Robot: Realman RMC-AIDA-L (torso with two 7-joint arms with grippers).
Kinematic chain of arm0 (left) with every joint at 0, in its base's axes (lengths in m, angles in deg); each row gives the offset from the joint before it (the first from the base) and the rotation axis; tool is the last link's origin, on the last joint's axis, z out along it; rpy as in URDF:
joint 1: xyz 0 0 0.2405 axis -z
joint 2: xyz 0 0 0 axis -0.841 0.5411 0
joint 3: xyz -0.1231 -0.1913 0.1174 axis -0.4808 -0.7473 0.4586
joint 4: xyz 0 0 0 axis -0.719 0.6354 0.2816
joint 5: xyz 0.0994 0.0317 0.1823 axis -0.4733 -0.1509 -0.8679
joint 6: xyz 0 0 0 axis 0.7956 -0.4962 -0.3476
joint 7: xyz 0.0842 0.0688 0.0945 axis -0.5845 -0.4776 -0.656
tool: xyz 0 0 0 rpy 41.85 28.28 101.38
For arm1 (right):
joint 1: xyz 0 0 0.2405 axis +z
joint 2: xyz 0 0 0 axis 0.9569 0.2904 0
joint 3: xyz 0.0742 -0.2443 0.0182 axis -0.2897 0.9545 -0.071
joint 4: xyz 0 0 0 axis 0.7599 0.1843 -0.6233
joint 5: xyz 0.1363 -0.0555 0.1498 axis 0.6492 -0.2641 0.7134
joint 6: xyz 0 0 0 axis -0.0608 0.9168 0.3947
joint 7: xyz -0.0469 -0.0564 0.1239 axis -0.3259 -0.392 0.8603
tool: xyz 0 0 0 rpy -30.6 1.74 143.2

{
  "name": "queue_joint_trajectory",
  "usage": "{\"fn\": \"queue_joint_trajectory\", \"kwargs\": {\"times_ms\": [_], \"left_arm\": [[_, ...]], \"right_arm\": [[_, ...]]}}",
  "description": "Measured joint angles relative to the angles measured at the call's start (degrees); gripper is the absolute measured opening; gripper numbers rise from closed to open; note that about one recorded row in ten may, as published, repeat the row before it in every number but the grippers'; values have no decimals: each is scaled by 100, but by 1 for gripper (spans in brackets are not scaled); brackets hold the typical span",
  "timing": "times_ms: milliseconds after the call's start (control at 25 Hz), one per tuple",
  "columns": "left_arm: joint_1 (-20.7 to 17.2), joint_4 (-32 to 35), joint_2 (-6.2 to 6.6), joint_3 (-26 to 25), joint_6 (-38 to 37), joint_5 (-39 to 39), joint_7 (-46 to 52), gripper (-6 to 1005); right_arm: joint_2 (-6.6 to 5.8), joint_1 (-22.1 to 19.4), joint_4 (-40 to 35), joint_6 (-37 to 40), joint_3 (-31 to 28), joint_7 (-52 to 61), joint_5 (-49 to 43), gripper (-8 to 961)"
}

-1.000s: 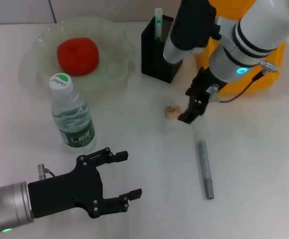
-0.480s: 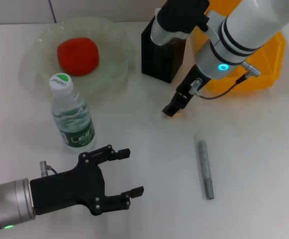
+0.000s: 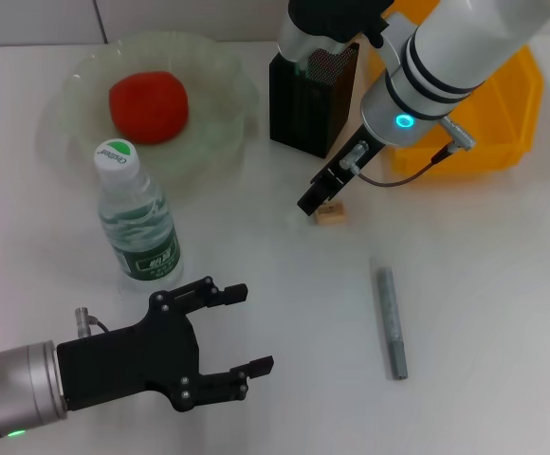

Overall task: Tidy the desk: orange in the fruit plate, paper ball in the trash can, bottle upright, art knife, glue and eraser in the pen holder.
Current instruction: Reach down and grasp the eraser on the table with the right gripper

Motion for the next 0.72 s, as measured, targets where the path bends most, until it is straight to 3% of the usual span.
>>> {"fn": "queue_joint_trajectory", "kwargs": {"times_ms": [720], "left_arm": [[-39,0,0,0,5,0,-5,813]], "right_arm": [[1,231,390,160,89,709,-25,624]]}}
